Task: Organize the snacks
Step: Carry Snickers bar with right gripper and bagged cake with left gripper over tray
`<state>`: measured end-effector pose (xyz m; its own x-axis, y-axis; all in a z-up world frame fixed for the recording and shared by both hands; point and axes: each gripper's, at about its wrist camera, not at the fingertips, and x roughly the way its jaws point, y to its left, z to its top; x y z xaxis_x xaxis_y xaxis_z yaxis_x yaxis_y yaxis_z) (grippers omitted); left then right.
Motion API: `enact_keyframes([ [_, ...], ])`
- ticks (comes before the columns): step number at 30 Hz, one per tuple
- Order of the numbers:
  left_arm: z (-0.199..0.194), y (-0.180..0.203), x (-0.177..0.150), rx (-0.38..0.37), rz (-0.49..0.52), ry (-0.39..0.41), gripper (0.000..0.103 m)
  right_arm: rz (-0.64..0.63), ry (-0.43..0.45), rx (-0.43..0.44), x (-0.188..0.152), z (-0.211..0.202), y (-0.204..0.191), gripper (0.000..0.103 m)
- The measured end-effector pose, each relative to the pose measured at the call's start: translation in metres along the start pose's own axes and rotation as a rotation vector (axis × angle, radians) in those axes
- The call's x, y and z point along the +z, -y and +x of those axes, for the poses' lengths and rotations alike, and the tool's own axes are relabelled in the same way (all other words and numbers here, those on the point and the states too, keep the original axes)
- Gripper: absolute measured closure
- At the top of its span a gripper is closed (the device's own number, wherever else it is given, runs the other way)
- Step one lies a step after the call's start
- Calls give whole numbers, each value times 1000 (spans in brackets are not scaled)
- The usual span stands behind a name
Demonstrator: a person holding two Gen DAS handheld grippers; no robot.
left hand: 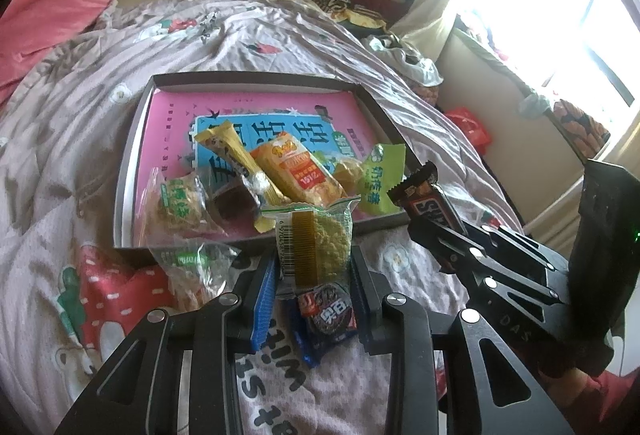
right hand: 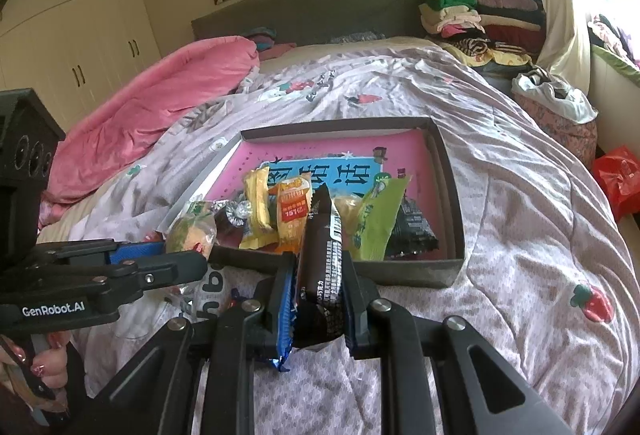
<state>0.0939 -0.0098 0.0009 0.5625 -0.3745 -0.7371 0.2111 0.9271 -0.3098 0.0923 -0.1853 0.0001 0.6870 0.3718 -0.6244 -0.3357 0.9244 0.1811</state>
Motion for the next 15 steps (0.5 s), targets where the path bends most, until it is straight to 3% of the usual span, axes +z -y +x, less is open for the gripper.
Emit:
enact_keyframes([
  [15,15,-3,23,-4,-29,18,68,5,28,-11,20,8,6,82],
])
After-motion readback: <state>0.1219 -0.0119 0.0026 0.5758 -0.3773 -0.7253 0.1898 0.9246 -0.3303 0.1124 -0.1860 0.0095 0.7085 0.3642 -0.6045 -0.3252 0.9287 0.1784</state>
